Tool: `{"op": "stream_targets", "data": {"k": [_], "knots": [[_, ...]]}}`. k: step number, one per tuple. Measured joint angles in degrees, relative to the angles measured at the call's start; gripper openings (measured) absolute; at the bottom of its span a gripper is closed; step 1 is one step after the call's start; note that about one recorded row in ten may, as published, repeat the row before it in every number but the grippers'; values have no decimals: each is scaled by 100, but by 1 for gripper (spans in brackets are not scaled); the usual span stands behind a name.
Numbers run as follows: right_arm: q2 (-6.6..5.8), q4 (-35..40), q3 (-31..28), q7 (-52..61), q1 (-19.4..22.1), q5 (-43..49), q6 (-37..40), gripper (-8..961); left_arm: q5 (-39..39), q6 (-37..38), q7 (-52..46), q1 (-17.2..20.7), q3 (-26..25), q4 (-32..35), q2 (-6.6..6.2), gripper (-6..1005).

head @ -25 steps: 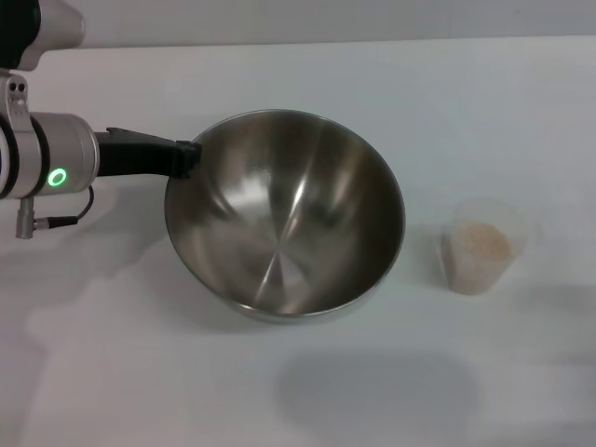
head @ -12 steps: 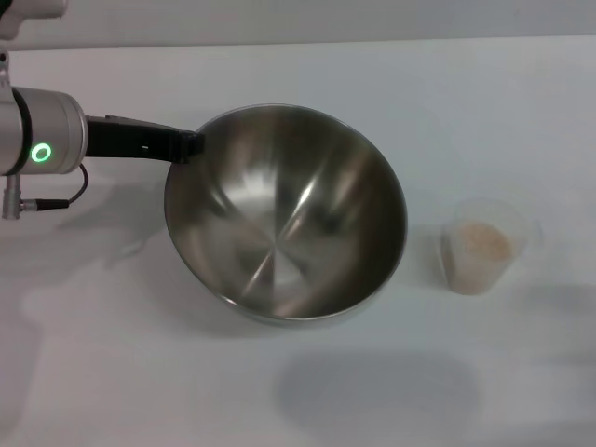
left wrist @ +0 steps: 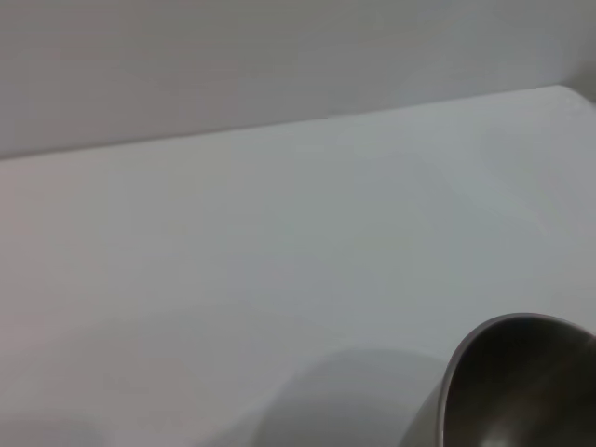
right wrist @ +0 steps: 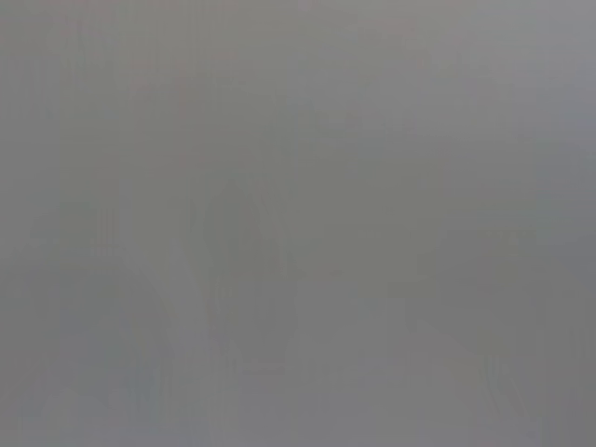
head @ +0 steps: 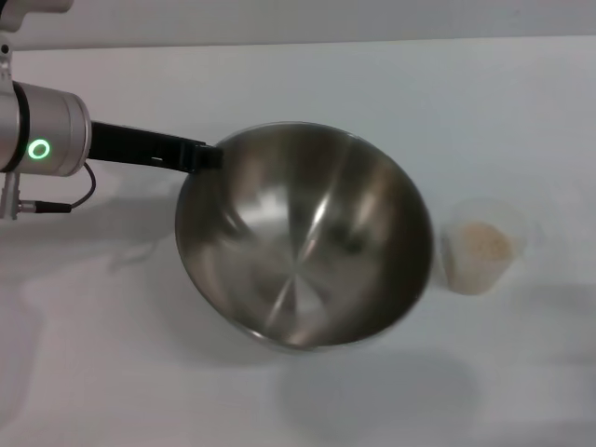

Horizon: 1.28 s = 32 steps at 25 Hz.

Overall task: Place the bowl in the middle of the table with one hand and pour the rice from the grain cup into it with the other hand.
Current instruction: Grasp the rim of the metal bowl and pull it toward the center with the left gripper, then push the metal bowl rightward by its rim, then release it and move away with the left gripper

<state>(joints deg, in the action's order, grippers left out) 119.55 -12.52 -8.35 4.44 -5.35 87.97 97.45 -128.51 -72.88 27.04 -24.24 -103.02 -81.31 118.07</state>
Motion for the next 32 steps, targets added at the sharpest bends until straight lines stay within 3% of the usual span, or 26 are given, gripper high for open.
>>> {"op": "stream_targets", "data": {"k": [6, 11, 32], "knots": [[-2, -10, 6, -2, -33, 4, -7, 771, 683, -583, 523, -87, -269, 154, -3, 50], [-2, -14, 9, -4, -46, 8, -8, 771, 966, -560, 718, -99, -343, 358, 14, 55], [8, -14, 43, -5, -59, 9, 35, 771, 693, 195, 956, 30, -100, 921, 29, 74]]}}
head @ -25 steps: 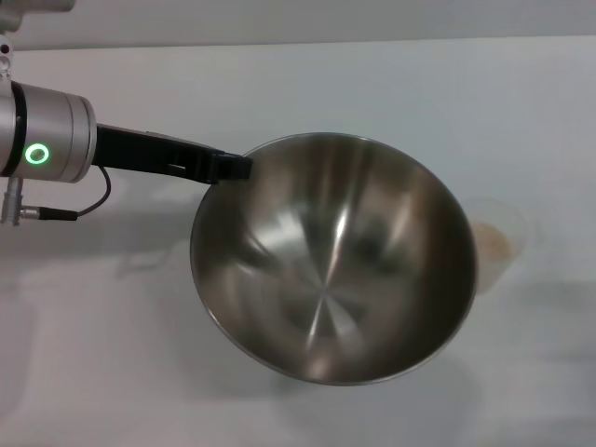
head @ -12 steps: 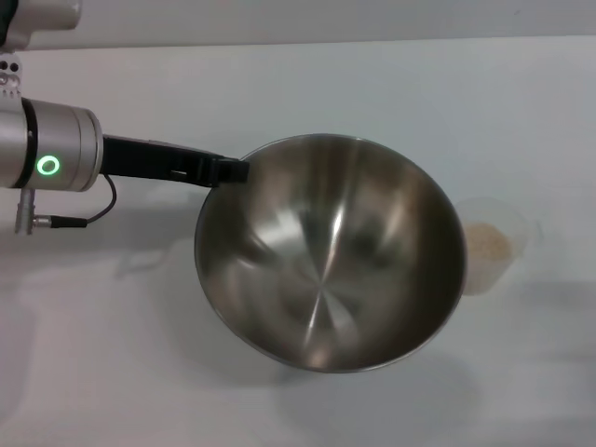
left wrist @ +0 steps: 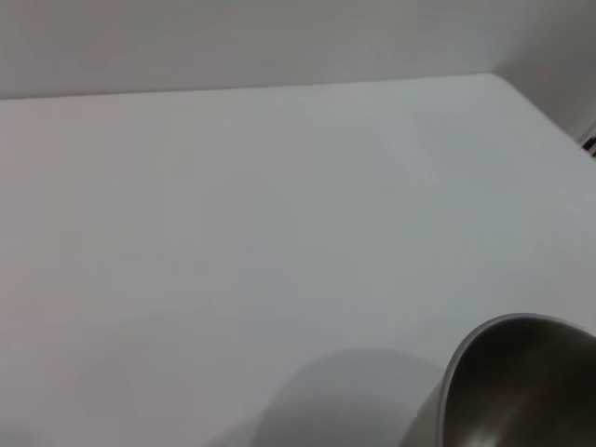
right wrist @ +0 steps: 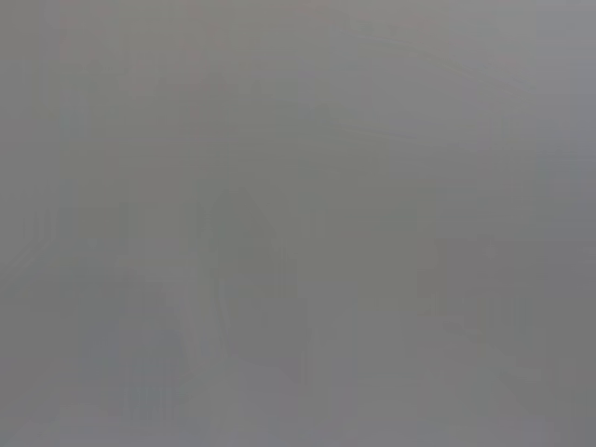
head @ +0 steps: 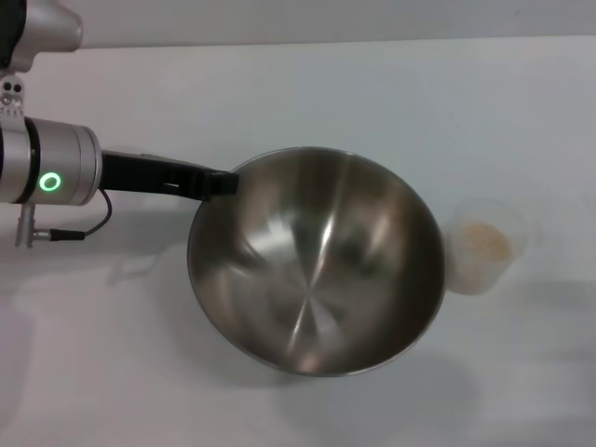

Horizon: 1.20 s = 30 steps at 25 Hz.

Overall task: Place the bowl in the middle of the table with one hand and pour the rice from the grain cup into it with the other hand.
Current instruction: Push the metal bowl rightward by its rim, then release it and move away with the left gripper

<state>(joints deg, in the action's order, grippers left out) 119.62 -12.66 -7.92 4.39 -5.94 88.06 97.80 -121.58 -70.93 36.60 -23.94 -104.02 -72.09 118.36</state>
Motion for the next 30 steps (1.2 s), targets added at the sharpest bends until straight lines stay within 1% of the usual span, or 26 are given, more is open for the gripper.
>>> {"op": "stream_targets", "data": {"k": [7, 30], "knots": [[-5, 0, 19, 0, -3, 0, 11, 771, -51, 141, 49, 0, 11, 132, 0, 80], [-9, 9, 28, 0, 14, 0, -17, 772, -3, 150, 142, -43, -39, 354, 3, 101]]}}
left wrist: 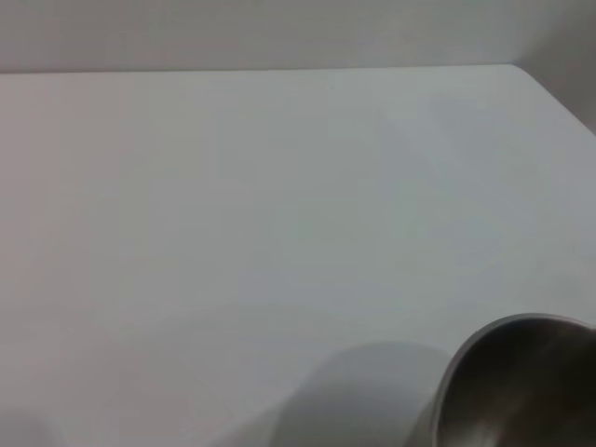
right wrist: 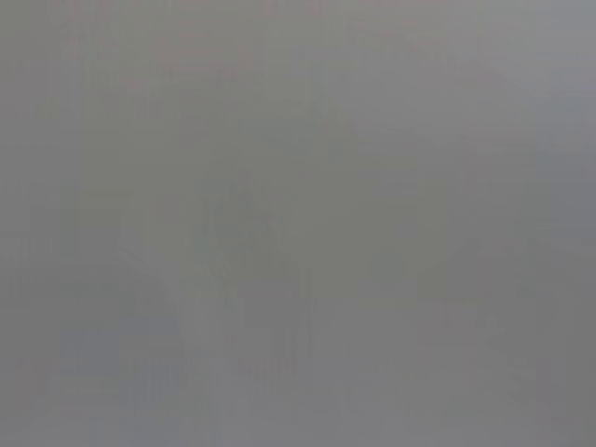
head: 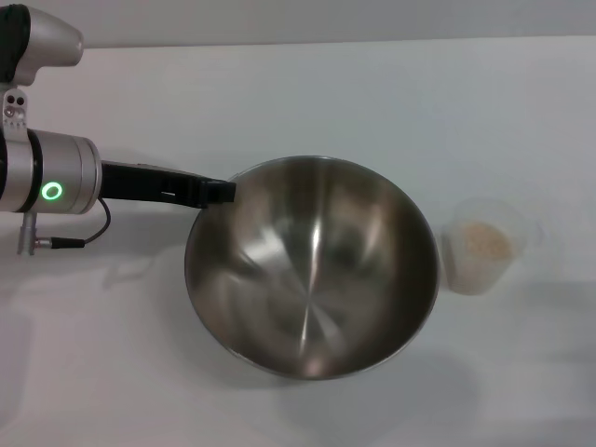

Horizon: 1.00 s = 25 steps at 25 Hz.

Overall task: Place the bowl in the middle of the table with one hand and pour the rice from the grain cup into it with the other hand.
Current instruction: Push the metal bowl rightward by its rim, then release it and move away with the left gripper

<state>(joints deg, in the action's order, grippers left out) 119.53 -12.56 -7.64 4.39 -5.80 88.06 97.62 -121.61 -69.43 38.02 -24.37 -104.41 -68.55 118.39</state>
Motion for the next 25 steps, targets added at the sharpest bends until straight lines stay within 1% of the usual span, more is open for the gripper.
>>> {"op": "stream_targets", "data": {"k": [6, 19, 25], "knots": [[0, -6, 0, 0, -2, 0, 15, 771, 1, 6, 3, 21, 0, 0, -4, 107], [0, -3, 0, 0, -9, -9, 31, 773, 85, -31, 78, 46, -9, -59, -10, 398], [0, 0, 0, 0, -6, -9, 36, 773, 207, -47, 100, 47, -9, -79, -17, 649]]}}
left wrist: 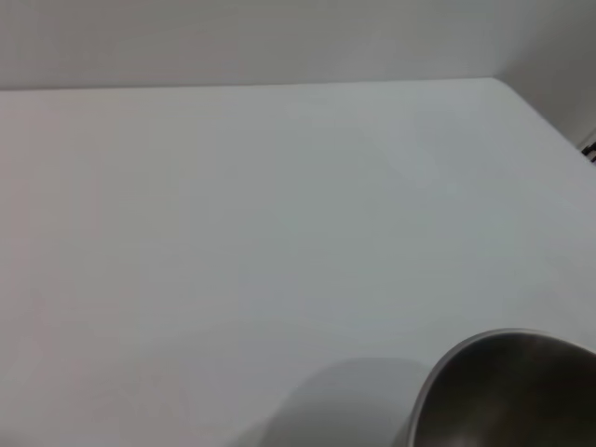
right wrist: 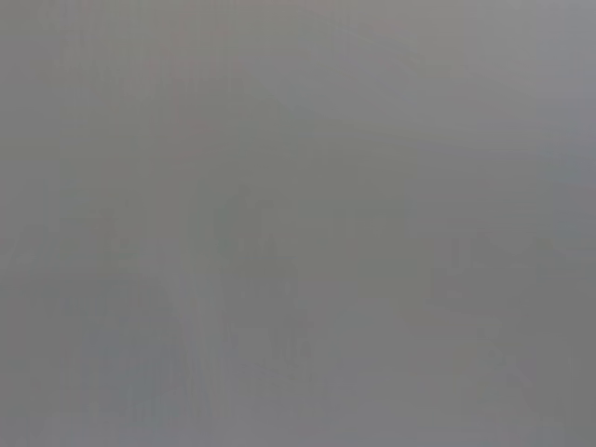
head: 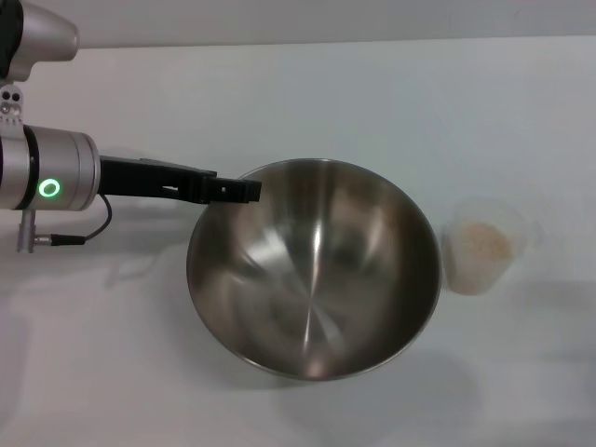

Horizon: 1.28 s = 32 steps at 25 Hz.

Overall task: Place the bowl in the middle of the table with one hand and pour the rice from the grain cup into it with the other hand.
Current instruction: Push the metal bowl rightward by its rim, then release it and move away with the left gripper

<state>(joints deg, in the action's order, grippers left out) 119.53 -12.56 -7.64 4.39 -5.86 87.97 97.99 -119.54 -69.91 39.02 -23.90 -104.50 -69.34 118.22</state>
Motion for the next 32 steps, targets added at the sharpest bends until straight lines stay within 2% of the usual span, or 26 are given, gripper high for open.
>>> {"op": "stream_targets", "data": {"k": [5, 15, 21, 23, 24, 26, 28, 30, 32], "knots": [[0, 2, 0, 0, 10, 4, 1, 772, 138, -11, 70, 13, -8, -45, -7, 784], [0, 4, 0, 0, 19, 10, -15, 772, 196, -38, 72, 35, -100, -233, -3, 796], [0, 8, 0, 0, 10, 10, -9, 772, 366, -1, 173, 48, -150, -618, 0, 799], [0, 5, 0, 0, 8, 10, -7, 771, 383, 243, 287, 129, -135, -845, 18, 800], [0, 0, 0, 0, 5, 10, 1, 771, 354, 751, 375, 275, -14, -1145, 30, 800], [0, -1, 0, 0, 7, 9, 5, 771, 333, 927, 399, 335, 36, -1236, 29, 801], [1, 0, -1, 0, 10, 9, 6, 771, 250, 1646, 520, 555, 274, -1549, 28, 802], [3, -1, -1, 0, 18, 9, 7, 771, 210, 2683, 794, 878, 624, -1868, 33, 803], [3, -3, -1, 0, 32, 5, 7, 771, 210, 2683, 794, 878, 624, -1868, 33, 804]]}}
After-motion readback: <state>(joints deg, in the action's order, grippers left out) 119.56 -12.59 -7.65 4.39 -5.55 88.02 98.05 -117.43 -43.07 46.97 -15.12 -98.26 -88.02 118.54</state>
